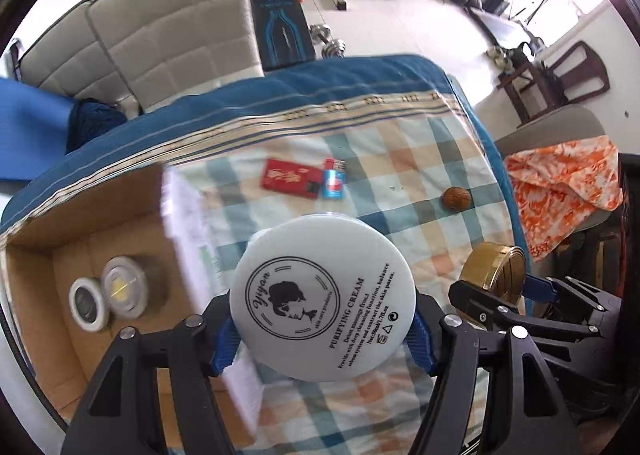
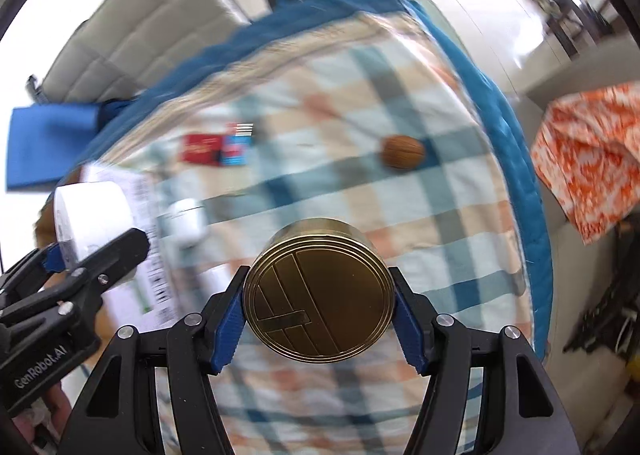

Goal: Organize rigid objects
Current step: 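Carry the jar and tin into the box and release them beside the others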

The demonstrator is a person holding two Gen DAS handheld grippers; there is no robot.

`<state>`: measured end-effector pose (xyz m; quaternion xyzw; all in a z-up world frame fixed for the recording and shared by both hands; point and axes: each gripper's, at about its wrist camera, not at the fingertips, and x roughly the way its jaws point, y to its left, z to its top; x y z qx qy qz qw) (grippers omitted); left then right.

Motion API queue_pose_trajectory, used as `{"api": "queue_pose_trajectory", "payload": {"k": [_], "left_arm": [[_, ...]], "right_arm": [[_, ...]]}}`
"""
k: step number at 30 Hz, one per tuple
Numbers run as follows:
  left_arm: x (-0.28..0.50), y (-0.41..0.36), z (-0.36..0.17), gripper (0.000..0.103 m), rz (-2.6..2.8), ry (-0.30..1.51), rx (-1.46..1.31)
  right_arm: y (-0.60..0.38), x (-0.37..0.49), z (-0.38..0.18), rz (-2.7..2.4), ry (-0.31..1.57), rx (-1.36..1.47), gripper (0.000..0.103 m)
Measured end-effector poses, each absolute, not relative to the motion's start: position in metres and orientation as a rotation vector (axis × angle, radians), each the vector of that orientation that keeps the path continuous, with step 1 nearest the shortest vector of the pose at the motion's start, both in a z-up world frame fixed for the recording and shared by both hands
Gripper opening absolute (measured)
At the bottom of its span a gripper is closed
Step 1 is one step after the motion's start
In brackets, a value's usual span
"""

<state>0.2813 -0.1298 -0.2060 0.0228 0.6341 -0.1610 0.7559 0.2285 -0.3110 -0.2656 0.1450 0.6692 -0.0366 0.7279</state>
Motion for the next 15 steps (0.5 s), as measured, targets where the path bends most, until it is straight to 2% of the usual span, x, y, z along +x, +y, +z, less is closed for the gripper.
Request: {"api": "queue_pose_trajectory", "payload": {"k": [7, 15], "left_arm": [[0.256, -0.031, -0.184, 0.065, -0.232, 1.35, 0.007], [0.245, 0.084, -0.22, 0.065, -0.094, 1.438, -0.072]], "right_arm": [[-0.193, 0.229, -0.229, 0.089, 1.441, 0.229, 0.067], [-0.068, 0.236, -0.258, 0.208, 1.497, 0.134, 0.067]]}}
